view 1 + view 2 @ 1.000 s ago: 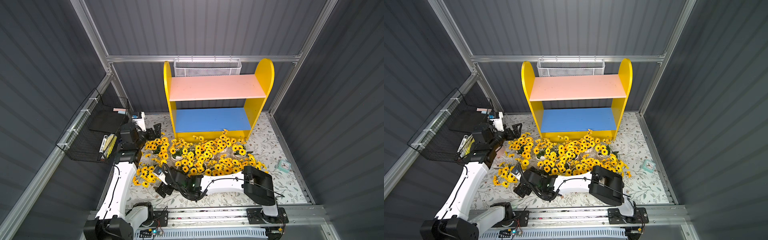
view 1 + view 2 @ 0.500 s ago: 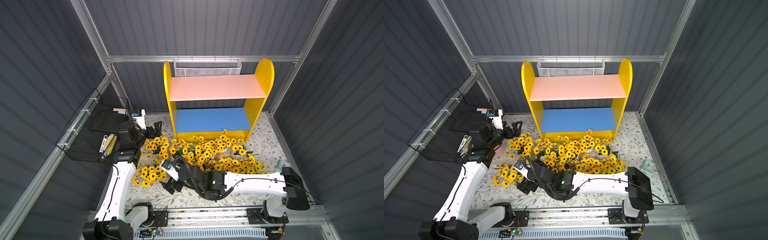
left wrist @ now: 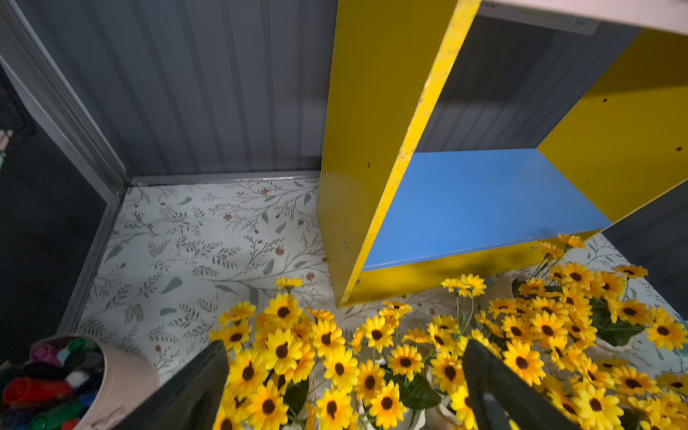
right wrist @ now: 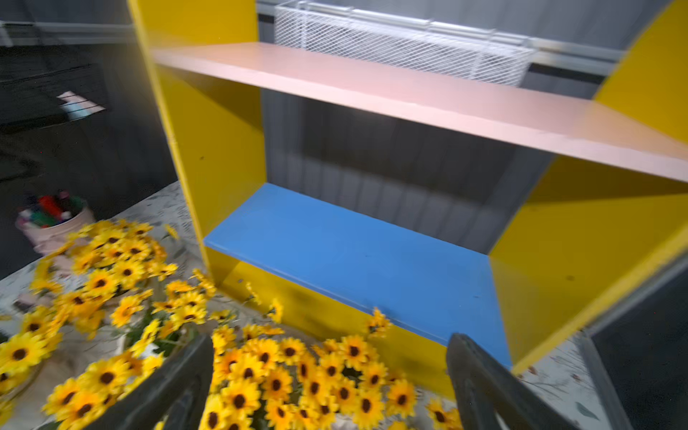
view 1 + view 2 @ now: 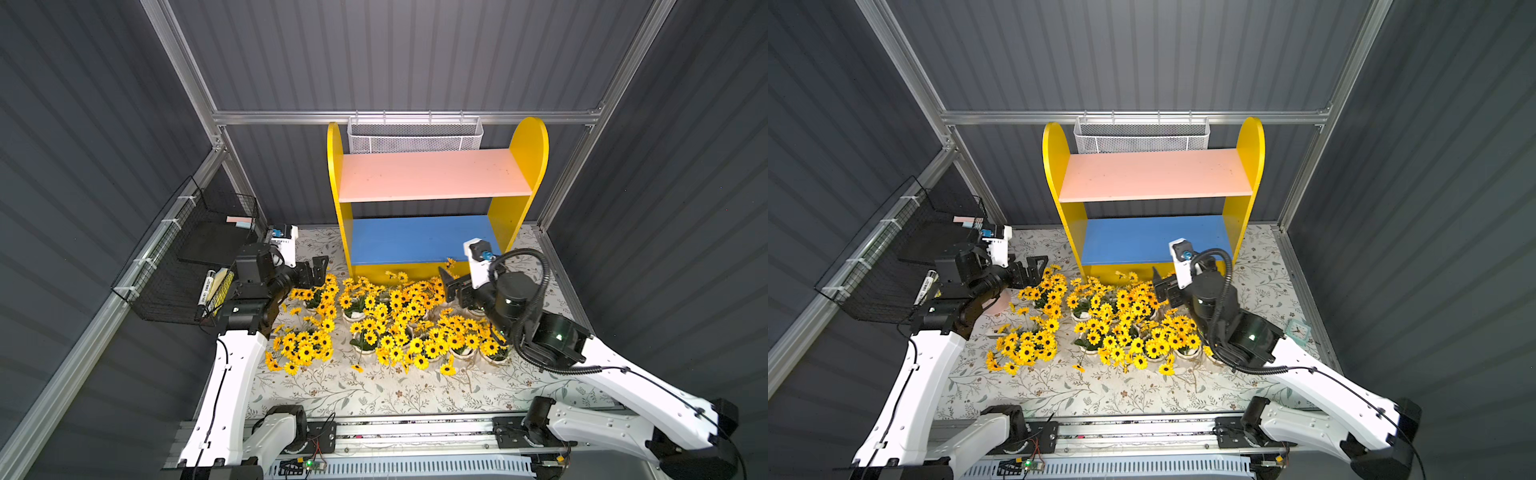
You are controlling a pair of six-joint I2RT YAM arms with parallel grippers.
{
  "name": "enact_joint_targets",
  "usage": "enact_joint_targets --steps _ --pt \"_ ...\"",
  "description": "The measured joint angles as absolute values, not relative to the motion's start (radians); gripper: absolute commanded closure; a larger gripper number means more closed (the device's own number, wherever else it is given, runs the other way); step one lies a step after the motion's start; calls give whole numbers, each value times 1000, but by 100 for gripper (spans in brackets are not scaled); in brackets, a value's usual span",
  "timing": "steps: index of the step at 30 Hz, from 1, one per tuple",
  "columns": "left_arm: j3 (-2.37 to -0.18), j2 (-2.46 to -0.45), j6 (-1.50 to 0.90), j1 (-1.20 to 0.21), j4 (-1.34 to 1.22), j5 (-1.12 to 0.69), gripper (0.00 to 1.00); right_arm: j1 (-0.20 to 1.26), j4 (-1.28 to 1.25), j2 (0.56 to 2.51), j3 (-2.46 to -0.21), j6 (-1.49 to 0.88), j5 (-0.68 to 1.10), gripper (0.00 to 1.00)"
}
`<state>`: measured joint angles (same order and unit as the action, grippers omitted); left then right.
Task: Take the sunflower pots off the shelves
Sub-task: Place the sunflower pot at the center of the board.
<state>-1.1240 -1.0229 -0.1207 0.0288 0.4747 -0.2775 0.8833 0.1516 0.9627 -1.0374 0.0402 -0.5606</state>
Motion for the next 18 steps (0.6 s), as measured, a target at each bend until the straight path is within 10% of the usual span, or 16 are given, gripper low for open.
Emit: enact_joint_targets --steps 7,18 --pt "-1083 -958 -113 29 595 -138 1 754 116 868 -932 192 -760 1" --pt "-1013 -931 -62 29 643 3 1 204 39 693 -683 147 -557 1"
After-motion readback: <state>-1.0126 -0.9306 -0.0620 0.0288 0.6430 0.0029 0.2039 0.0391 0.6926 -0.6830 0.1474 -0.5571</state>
